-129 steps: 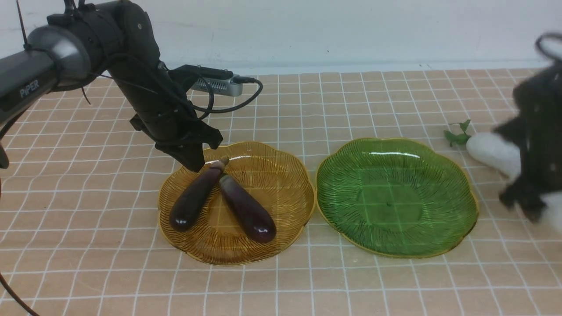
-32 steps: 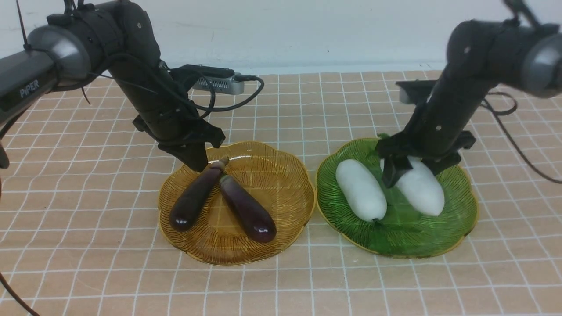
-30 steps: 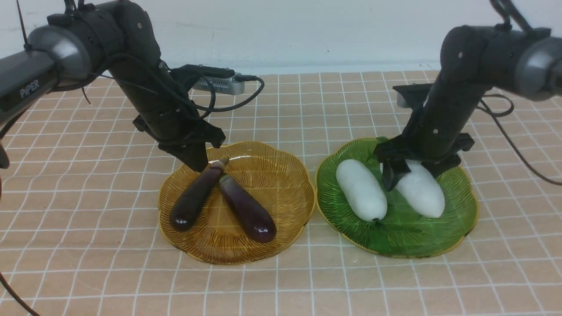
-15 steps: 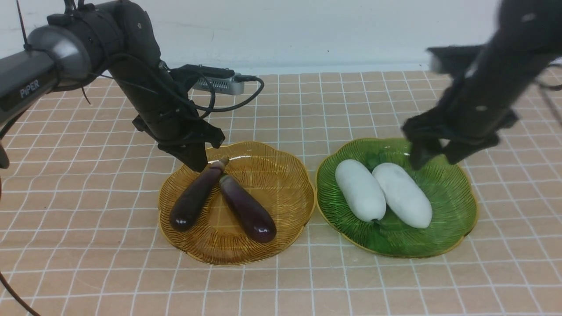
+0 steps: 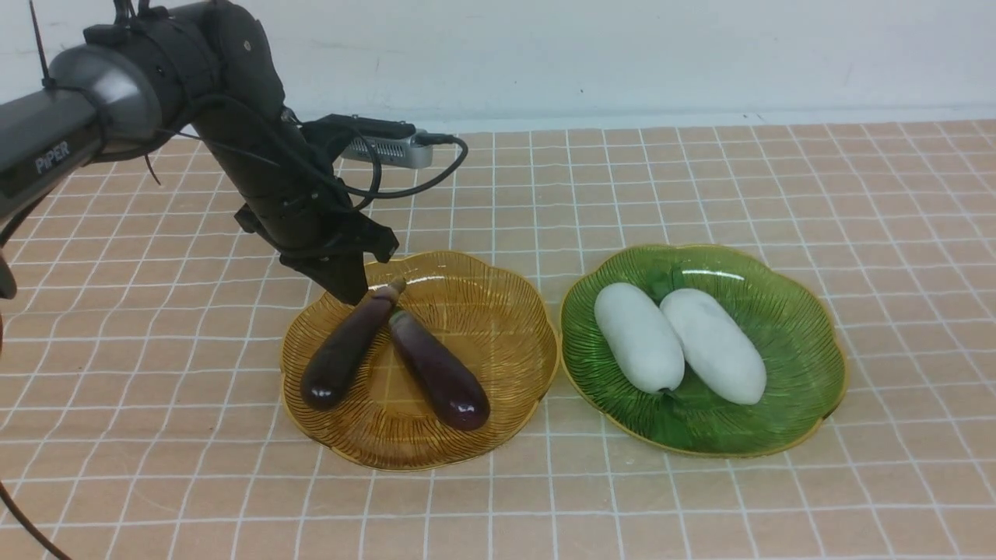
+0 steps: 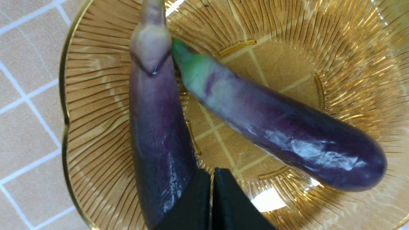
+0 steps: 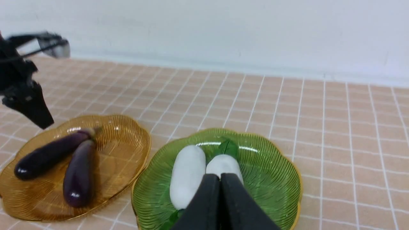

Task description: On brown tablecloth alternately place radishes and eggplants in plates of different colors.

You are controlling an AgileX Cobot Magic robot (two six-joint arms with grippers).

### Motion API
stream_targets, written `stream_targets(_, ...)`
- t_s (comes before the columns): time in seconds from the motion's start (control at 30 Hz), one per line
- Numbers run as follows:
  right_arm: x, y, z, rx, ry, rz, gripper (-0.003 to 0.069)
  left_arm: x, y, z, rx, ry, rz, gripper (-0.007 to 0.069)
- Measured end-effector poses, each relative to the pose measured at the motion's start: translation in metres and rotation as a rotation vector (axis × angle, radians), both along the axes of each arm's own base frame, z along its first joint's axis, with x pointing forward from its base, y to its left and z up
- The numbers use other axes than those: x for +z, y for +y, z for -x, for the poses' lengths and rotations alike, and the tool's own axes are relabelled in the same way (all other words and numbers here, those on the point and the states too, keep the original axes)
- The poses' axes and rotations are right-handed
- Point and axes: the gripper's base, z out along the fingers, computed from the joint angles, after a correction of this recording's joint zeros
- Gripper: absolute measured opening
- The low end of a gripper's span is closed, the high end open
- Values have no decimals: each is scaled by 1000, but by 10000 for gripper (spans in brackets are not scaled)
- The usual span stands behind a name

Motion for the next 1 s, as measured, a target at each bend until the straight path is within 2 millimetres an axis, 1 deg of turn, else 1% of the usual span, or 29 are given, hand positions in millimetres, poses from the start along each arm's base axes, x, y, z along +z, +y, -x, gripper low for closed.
stream_targets(0.03, -5, -2, 5, -2, -29, -6, -15, 0, 0, 0, 0, 0, 0, -3)
stream_targets(0.07, -8, -2, 7, -3, -38, -6, -15, 0, 0, 0, 0, 0, 0, -3)
stream_targets(0.17, -15, -3, 7, -8, -58, -2, -15, 0, 0, 0, 0, 0, 0, -3)
stream_targets(0.23, -16, -3, 6, -12, -76, 3, -15, 0, 0, 0, 0, 0, 0, -3)
stream_targets(0.4, -11, -4, 7, -19, -140, -4, -15, 0, 0, 0, 0, 0, 0, -3)
stream_targets(1.0, -13, -5, 8, -20, -141, -4, -15, 0, 0, 0, 0, -1, 0, -3)
